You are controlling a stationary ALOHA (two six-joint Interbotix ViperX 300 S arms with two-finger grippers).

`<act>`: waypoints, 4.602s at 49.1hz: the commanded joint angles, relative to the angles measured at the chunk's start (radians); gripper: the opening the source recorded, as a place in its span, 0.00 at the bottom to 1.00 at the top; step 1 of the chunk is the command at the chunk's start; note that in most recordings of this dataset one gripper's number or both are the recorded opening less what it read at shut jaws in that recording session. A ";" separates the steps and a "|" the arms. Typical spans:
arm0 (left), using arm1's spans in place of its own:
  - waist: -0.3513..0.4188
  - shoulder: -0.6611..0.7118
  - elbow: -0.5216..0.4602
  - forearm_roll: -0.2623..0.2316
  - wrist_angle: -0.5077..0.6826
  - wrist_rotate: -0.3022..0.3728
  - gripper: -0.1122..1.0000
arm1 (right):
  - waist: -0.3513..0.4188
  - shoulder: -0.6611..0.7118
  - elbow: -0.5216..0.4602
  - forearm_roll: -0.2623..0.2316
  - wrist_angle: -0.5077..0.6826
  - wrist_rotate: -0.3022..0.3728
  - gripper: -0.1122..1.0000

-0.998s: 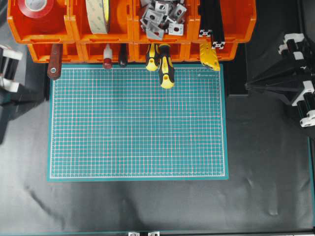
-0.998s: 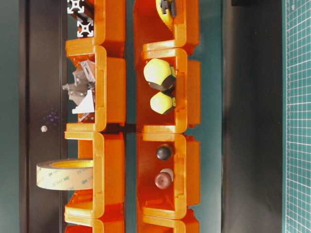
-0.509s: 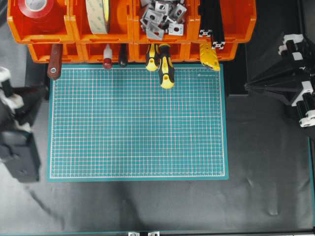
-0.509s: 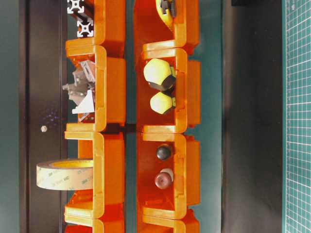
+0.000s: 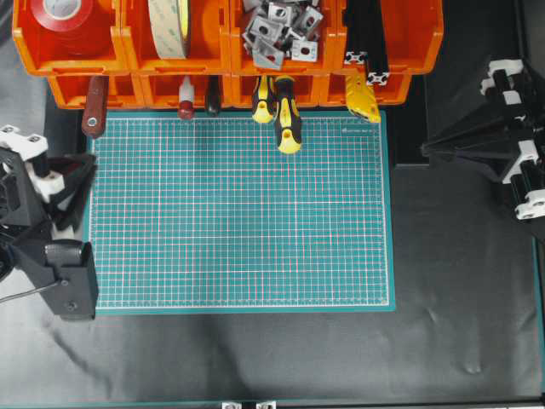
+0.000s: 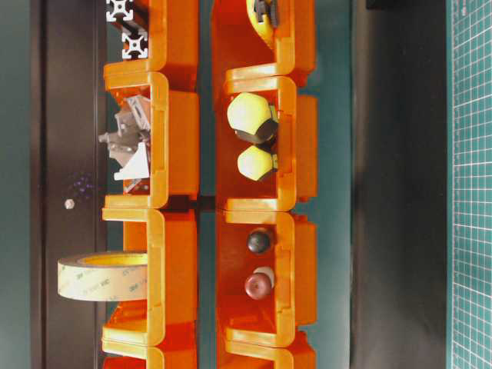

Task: Pick scraper from container rack with left arm.
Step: 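Move the left gripper toward the rack above the brown-handled scraper, then close the left gripper on the scraper's brown handle and pull it out, then carry the scraper with the left gripper over the mat center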

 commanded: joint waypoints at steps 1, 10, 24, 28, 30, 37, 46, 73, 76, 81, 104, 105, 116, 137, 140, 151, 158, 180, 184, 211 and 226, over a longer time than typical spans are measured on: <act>0.015 -0.023 0.002 0.009 -0.029 -0.014 0.42 | -0.002 0.008 -0.009 0.002 -0.002 -0.002 0.11; 0.080 -0.032 0.035 0.005 -0.048 -0.011 0.86 | -0.002 0.006 -0.006 0.002 -0.005 -0.006 0.11; 0.115 -0.061 0.109 -0.002 -0.141 -0.011 0.92 | 0.000 0.003 -0.003 0.000 -0.006 -0.006 0.11; 0.117 -0.060 0.121 -0.003 -0.152 -0.008 0.92 | 0.000 0.003 -0.002 -0.002 -0.006 -0.006 0.11; 0.121 -0.057 0.124 -0.003 -0.153 -0.006 0.92 | 0.000 0.003 -0.002 -0.003 -0.008 -0.008 0.11; 0.153 -0.057 0.133 -0.003 -0.155 -0.003 0.92 | 0.008 0.002 0.000 -0.005 -0.031 -0.011 0.11; 0.186 -0.055 0.161 -0.003 -0.199 -0.002 0.92 | 0.015 -0.008 0.005 -0.006 -0.037 -0.011 0.11; 0.201 -0.054 0.144 -0.003 -0.213 -0.005 0.53 | 0.015 -0.009 0.014 -0.005 -0.038 -0.011 0.11; 0.190 -0.054 0.127 -0.003 -0.206 -0.005 0.40 | 0.015 -0.008 0.014 -0.005 -0.038 -0.011 0.11; 0.179 -0.048 0.092 -0.003 -0.167 0.003 0.38 | 0.015 -0.011 0.017 -0.006 -0.055 -0.011 0.11; 0.014 -0.052 -0.175 -0.002 0.074 0.193 0.28 | 0.015 -0.046 0.038 -0.006 -0.109 -0.012 0.11; 0.005 -0.054 -0.189 -0.002 0.080 0.199 0.28 | 0.017 -0.046 0.038 -0.006 -0.109 -0.012 0.11; -0.132 -0.051 -0.318 -0.002 0.173 0.259 0.28 | 0.015 -0.051 0.038 -0.006 -0.107 -0.006 0.11; -0.219 0.118 -0.558 0.000 0.043 0.304 0.28 | 0.015 -0.084 0.028 -0.002 -0.100 0.000 0.11; -0.199 0.140 -0.552 0.000 -0.032 0.304 0.28 | 0.015 -0.087 0.025 0.000 -0.097 0.000 0.11; -0.083 0.183 -0.414 0.000 -0.218 0.305 0.28 | 0.015 -0.100 0.020 0.002 -0.081 0.011 0.11; 0.014 0.199 -0.313 0.000 -0.376 0.304 0.28 | 0.015 -0.104 0.017 0.002 -0.063 0.037 0.11; 0.227 0.259 -0.215 0.000 -0.687 0.339 0.28 | 0.008 -0.114 0.005 0.002 -0.009 0.048 0.11; 0.249 0.265 -0.213 0.000 -0.704 0.339 0.28 | 0.008 -0.112 0.005 0.002 -0.008 0.048 0.11; 0.290 0.313 -0.210 0.000 -0.733 0.322 0.28 | 0.006 -0.114 0.000 0.002 0.021 0.048 0.11; 0.290 0.305 -0.163 -0.003 -0.828 0.298 0.28 | 0.008 -0.114 0.000 0.002 0.051 0.048 0.11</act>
